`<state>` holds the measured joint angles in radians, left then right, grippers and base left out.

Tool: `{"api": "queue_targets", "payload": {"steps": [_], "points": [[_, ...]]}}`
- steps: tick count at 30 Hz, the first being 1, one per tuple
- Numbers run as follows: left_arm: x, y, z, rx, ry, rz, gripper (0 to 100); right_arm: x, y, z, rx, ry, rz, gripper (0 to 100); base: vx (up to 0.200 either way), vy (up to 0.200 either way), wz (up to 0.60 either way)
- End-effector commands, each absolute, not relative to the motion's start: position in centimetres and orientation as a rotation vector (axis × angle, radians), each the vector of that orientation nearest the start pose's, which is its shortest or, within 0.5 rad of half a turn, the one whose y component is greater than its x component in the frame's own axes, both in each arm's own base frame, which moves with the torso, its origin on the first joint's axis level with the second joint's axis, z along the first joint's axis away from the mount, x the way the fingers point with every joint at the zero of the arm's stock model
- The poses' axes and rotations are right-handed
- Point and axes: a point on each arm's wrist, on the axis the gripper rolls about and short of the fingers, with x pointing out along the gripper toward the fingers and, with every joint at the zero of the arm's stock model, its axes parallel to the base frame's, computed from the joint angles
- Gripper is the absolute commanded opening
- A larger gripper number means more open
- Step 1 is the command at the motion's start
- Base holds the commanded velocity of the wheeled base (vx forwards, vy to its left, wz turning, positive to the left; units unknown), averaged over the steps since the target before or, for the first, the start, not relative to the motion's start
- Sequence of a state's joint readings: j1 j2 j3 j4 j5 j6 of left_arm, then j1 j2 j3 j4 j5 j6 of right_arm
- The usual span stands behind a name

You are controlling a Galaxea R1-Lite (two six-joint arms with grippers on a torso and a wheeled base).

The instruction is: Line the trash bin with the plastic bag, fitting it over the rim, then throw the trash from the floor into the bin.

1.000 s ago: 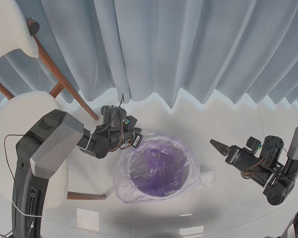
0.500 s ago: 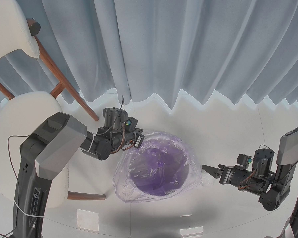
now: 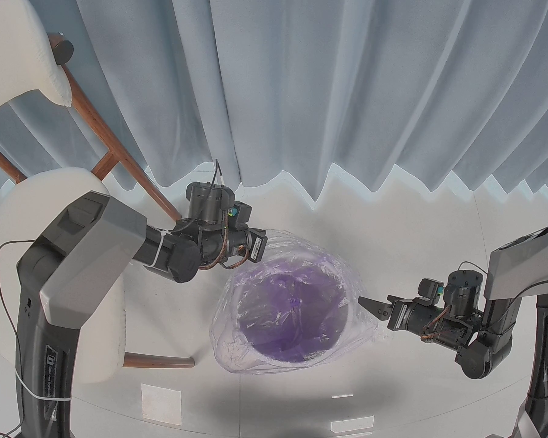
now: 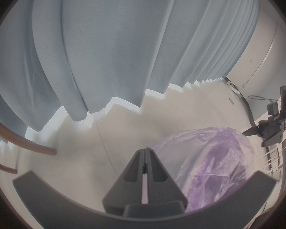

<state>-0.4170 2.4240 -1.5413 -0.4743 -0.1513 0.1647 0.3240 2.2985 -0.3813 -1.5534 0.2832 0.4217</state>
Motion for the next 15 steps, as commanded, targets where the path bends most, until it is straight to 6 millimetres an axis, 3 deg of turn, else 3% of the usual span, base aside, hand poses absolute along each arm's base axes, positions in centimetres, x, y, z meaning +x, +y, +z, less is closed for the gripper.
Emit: {"api": "queue_targets", "payload": {"steps": [1,9,10,15], "points": [[44.2,-19.7,8.7,0.199,0.353,-0.585,0,29.1,10.4,-1.3,0.395,0.506,0.510,100,0.000,0.000,0.00],[43.7,-19.3,7.0,0.168,0.427,-0.569,0,30.8,11.1,-2.0,0.394,0.473,0.520,100,0.000,0.000,0.00],[43.7,-19.2,6.9,0.168,0.430,-0.569,0,31.5,11.3,-2.0,0.398,0.451,0.525,0,0.000,0.000,0.00],[43.8,-19.1,6.9,0.152,0.433,-0.563,0,32.1,11.4,-2.2,0.401,0.439,0.528,0,0.000,0.000,0.00]]}}
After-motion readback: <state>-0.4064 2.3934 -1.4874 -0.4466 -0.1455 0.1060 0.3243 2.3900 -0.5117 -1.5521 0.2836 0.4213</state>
